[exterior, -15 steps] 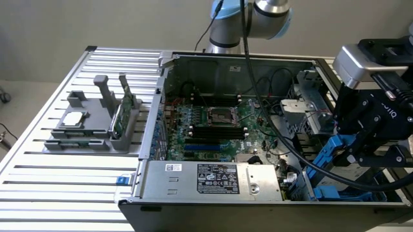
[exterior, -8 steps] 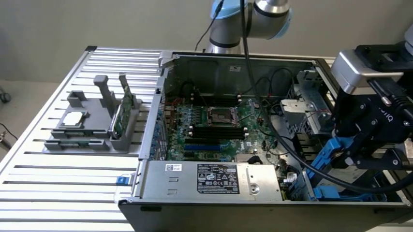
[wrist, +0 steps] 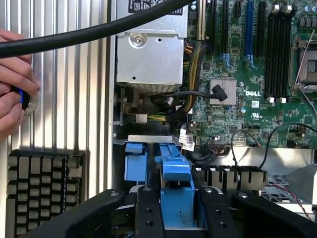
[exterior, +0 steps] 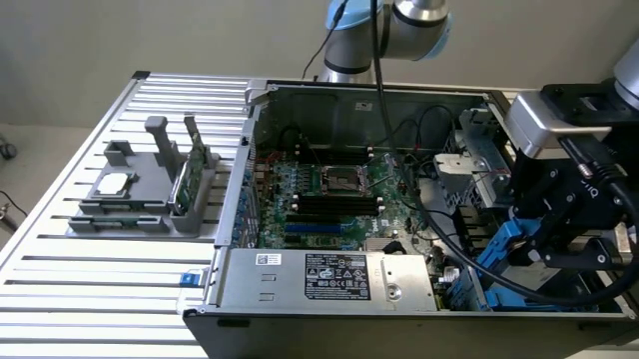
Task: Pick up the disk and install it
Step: 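Insert the disk into the insertion slot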
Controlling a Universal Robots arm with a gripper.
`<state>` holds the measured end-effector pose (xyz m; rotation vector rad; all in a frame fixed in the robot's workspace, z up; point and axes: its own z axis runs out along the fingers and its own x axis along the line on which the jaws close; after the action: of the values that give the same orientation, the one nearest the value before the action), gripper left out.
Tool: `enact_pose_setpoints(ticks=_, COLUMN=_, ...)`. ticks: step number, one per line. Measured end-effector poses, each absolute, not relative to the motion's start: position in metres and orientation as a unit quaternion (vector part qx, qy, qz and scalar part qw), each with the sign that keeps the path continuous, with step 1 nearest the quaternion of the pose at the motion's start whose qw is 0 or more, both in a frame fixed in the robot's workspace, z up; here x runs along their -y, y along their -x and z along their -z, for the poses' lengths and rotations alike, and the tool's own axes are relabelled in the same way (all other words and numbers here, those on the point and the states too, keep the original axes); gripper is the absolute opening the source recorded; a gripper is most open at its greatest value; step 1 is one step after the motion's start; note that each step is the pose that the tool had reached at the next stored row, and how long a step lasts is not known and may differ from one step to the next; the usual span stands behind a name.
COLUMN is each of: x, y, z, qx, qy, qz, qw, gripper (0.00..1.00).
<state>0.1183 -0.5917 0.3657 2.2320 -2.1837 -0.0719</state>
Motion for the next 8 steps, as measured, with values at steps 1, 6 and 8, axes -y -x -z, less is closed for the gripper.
enact_pose_setpoints(ticks=1, x=0.592, y=-0.118, z=-0.364, qx=0.699, qy=-0.715, qz=0.023, qw=0.009, gripper=0.33)
enact_pose_setpoints(ticks=6, x=0.593, y=-0.118, z=-0.355, qx=0.699, qy=-0.715, qz=0.023, qw=0.009, gripper=0.33)
enact_pose_setpoints(ticks=8, x=0.593, y=-0.118, z=-0.351, qx=0.699, qy=-0.715, qz=0.023, qw=0.009, gripper=0.33)
